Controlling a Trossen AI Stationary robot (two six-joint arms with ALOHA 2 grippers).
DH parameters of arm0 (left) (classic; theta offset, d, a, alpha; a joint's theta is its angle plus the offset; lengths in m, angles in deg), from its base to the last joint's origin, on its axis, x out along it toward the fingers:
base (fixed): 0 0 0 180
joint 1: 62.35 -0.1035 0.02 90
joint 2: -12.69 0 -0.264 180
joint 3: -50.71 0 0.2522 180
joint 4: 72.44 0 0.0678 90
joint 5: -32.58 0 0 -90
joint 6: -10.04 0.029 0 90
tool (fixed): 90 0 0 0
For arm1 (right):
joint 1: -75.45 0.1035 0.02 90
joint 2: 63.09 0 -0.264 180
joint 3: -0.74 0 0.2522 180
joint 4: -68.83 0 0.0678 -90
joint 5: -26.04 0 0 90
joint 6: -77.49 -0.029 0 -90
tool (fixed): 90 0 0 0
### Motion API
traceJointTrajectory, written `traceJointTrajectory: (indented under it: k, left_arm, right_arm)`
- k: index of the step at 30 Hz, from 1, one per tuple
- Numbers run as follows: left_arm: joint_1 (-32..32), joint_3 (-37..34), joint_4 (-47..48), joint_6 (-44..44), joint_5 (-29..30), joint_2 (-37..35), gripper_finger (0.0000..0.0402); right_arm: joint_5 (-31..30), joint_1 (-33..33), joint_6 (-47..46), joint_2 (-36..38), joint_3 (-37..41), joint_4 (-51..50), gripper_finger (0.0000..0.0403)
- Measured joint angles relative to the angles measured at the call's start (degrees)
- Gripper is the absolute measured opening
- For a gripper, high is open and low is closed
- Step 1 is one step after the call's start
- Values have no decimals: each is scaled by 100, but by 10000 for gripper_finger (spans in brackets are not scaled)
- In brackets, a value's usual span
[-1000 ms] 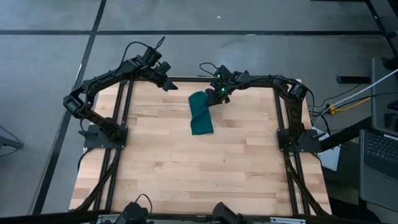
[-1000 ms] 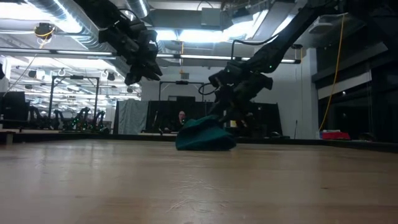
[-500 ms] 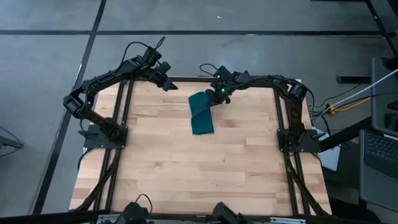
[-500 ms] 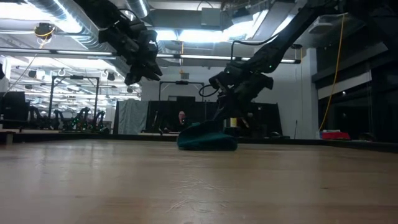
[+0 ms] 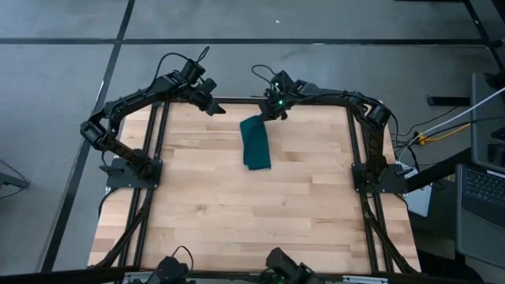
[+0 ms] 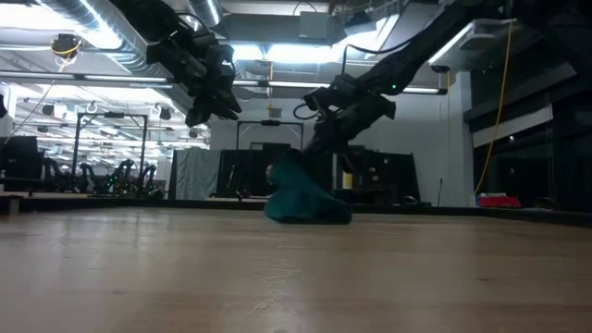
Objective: Fold microfiber towels
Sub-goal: Fold the dark green napkin
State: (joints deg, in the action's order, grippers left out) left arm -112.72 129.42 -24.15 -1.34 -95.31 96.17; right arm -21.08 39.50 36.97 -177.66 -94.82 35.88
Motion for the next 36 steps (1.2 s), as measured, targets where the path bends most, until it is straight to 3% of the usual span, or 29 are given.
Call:
traceJointTrajectory:
  k: [9,13,19,30,36]
  left_arm:
    - [2,0,-26,-33,0,0,75]
    - [2,0,-45,-79,52,0,75]
    - [2,-2,-86,-122,115,0,75]
    - [74,-2,-271,-165,106,12,75]
    - [789,-2,-1085,-387,230,569,75]
  right_arm:
    - [40,107,-353,-517,-7,587,4]
    - [-310,138,-403,-577,-7,731,20]
    - [-404,75,-988,-576,-66,1341,91]
    - [46,55,-968,-574,-1014,1312,225]
    - [343,-130,-973,-573,-1728,1120,255]
